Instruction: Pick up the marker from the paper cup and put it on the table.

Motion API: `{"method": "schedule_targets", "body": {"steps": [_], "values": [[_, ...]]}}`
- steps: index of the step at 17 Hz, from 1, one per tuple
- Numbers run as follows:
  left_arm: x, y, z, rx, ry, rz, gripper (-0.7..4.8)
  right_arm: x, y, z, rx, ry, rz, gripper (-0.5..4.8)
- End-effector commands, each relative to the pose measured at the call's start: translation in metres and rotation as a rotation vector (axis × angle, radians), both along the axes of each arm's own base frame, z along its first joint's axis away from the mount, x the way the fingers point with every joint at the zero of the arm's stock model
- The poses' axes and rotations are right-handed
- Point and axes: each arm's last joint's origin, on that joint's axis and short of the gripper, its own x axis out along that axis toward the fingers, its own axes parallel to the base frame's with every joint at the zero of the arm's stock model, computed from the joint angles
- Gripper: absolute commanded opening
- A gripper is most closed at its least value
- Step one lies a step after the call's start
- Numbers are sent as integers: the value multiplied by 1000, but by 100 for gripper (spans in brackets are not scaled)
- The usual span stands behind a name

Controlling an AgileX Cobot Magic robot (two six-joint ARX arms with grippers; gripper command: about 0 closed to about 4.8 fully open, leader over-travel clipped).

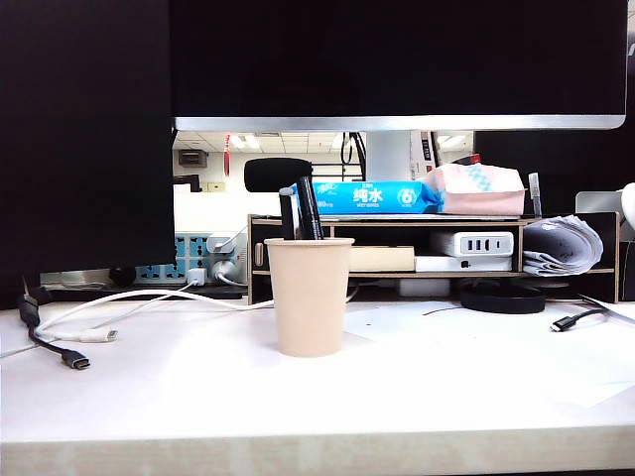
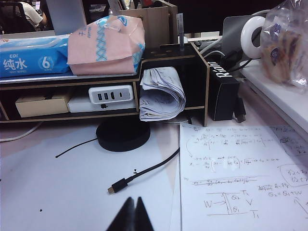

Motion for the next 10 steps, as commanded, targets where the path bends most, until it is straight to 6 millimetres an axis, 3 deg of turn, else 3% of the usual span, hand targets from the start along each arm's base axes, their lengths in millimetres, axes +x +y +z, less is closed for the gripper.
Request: {"method": "schedule_targets", "body": {"steps": [1,4,6,7,10], "values": [[0,0,-2,4,14,-3,-5,0,0,0,-3,-10,2,-1],[0,0,-2,4,14,-4,-5,0,0,0,-3,-10,2,-1],[-1,-10,-2,6,14,-101,-5,0,0,0,5,-14,3,-1],[-6,-28,-2,7,13,-301,-5,0,1,1,6,-18,26,0],[-15,-46,-2,8,13,-512,-5,0,2,1,76,-20,78,-1]]}}
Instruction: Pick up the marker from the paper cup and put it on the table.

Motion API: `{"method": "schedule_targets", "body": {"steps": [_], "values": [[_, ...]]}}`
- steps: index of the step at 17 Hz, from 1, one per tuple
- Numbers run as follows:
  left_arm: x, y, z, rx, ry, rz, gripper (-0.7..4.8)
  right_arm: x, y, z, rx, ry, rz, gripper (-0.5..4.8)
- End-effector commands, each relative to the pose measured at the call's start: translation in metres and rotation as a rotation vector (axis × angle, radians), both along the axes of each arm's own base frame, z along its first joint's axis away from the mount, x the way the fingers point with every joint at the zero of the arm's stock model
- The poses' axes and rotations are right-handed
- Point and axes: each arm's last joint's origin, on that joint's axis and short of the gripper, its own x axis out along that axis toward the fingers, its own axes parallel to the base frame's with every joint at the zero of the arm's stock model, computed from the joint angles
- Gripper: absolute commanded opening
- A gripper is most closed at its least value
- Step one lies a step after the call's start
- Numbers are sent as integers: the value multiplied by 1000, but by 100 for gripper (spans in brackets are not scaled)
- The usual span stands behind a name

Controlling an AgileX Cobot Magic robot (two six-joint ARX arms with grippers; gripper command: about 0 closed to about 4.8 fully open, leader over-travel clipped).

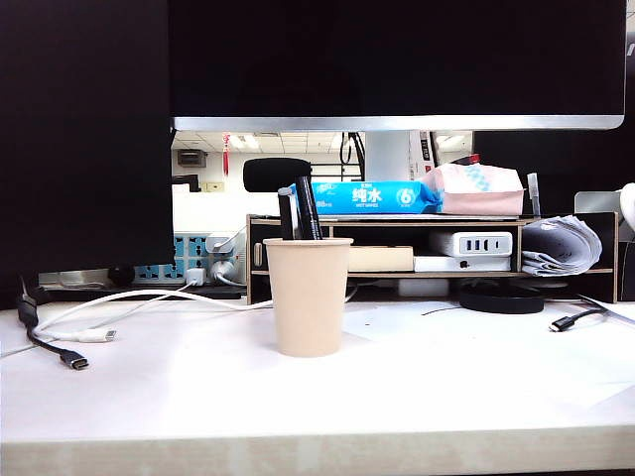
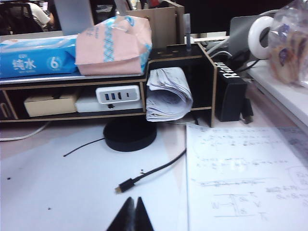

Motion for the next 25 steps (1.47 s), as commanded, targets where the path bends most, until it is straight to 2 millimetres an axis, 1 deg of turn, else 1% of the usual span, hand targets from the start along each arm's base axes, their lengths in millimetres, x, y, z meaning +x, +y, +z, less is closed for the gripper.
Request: {"method": "schedule_targets", "body": {"steps": [1,3,4,5,6,8,9,10,12,13,14,15,16,17,19,21,22,24,25], "values": [[-8,-13,-2,10,11,-168,-5,0,2,1,143,-11,82,-1],[-10,-16,-2,10,11,-209,-5,0,4,3,269,-11,146,-1],[-10,-16,-2,11,11,-207,-5,-1,5,3,361,8,189,-1],[-10,-16,-2,11,10,-204,-5,-1,8,3,414,36,271,-1],[-10,-16,-2,11,10,-204,-5,-3,11,5,410,47,388,-1],[-10,-16,-2,11,10,-204,-5,-5,15,10,406,19,510,-1],[-10,-16,-2,11,10,-204,-5,-6,16,16,417,-13,522,-1],[-10,-16,-2,11,10,-204,-5,-7,16,24,418,-43,497,-2],[-10,-16,-2,11,10,-204,-5,-8,17,30,399,-61,489,-2],[-10,-16,-2,11,10,-204,-5,-7,17,33,400,-39,494,-2],[-10,-16,-2,11,10,-204,-5,-5,19,38,401,21,513,-2],[-10,-16,-2,11,10,-204,-5,1,22,47,342,84,546,-2],[-10,-16,-2,11,10,-204,-5,5,24,51,303,108,556,-2],[-10,-16,-2,11,10,-203,-5,16,30,61,235,152,580,-2],[-10,-16,-2,11,10,-204,-5,36,42,73,156,223,637,-2],[-10,-16,-2,11,10,-204,-5,69,68,80,51,325,731,-1],[-10,-16,-2,11,11,-202,-5,80,79,82,21,347,748,-1],[-10,-16,-2,11,10,-201,-5,107,104,84,-96,363,757,0],[-10,-16,-2,11,10,-202,-5,123,117,85,-120,348,779,16]]}}
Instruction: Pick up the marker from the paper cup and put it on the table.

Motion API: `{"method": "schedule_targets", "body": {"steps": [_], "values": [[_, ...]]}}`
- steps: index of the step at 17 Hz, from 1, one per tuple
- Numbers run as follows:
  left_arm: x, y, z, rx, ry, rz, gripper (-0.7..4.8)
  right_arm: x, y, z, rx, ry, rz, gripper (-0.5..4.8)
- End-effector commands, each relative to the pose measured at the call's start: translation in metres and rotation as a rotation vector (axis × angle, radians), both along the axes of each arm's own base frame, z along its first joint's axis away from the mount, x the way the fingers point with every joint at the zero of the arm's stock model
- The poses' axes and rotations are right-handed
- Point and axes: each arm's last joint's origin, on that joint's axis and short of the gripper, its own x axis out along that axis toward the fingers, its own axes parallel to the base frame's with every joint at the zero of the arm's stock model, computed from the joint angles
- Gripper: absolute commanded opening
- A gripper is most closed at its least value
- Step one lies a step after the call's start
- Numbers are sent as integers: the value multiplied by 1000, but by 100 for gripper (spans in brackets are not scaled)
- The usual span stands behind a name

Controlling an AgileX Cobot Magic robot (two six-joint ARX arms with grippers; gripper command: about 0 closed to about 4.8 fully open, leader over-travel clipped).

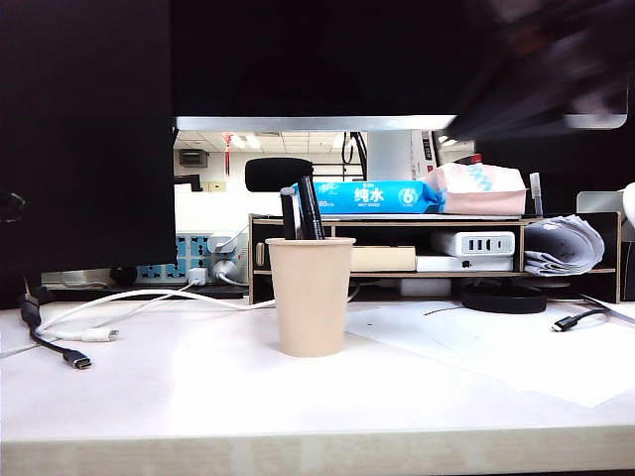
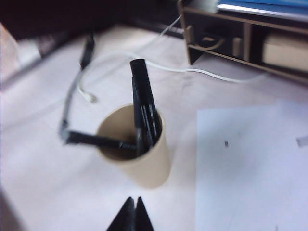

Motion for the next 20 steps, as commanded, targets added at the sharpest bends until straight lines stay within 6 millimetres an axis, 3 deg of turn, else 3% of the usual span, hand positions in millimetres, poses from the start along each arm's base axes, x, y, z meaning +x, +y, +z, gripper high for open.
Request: {"method": "schedule_targets", "body": {"steps": [1,2,8,11,16,20], "values": [[0,0,-2,12,10,1,-5,36,27,5,-51,-95,39,60],[0,0,-2,12,10,2,-5,44,31,4,-47,-99,44,98],[5,7,-2,12,10,89,-5,85,54,11,-19,-112,120,165],[5,7,-2,12,10,89,-5,93,63,11,-17,-112,134,265],[5,7,-2,12,10,88,-5,90,72,9,-17,-135,186,265],[5,7,-2,11,10,86,-5,97,82,-3,-25,-114,205,265]]}}
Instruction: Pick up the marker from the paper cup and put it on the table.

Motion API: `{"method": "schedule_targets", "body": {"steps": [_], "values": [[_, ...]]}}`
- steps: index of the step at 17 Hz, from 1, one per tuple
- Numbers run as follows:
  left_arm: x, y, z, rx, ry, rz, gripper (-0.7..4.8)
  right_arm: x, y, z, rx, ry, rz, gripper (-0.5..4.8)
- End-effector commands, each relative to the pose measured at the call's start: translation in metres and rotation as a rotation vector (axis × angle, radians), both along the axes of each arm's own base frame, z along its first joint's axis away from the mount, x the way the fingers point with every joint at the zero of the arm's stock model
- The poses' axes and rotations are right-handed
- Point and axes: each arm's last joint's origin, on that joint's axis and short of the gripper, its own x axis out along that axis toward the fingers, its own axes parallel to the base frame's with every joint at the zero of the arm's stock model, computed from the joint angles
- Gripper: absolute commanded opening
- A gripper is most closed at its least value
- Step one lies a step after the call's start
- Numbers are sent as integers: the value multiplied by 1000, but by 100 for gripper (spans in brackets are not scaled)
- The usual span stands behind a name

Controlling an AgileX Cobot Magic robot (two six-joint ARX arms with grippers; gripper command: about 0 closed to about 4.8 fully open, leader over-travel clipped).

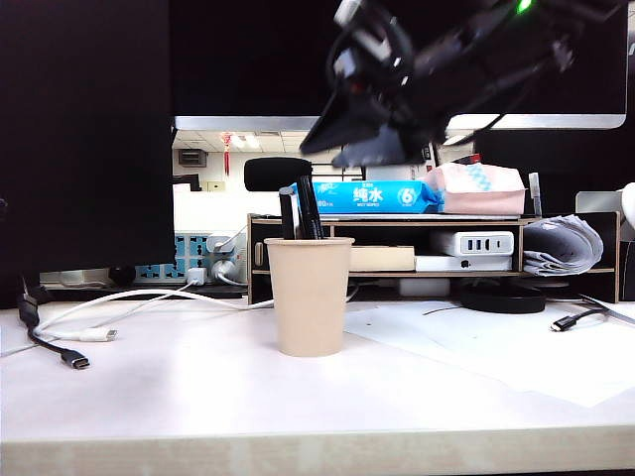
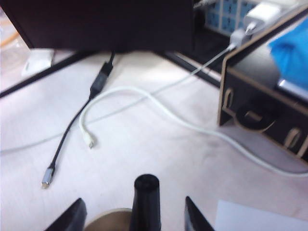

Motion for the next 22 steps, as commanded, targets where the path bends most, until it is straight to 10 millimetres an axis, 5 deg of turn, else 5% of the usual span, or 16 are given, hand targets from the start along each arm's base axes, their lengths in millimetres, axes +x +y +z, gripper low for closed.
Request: {"method": "schedule_targets", "body": {"steps": [1,4,6,9,15,16,22], "values": [[0,0,-2,11,10,-3,-5,4,11,-6,1,-8,23,265],[0,0,-2,11,10,-3,-5,7,14,-9,-3,-2,26,261],[0,0,-2,11,10,-3,-5,9,15,-12,-8,6,26,195],[0,0,-2,11,10,-3,-5,9,16,-12,-8,3,23,165],[0,0,-2,11,10,-3,-5,15,20,-16,-5,-2,25,165],[0,0,-2,11,10,-3,-5,15,20,-16,-4,-3,25,101],[0,0,-2,11,10,-3,-5,15,20,-16,-3,-5,25,27]]}}
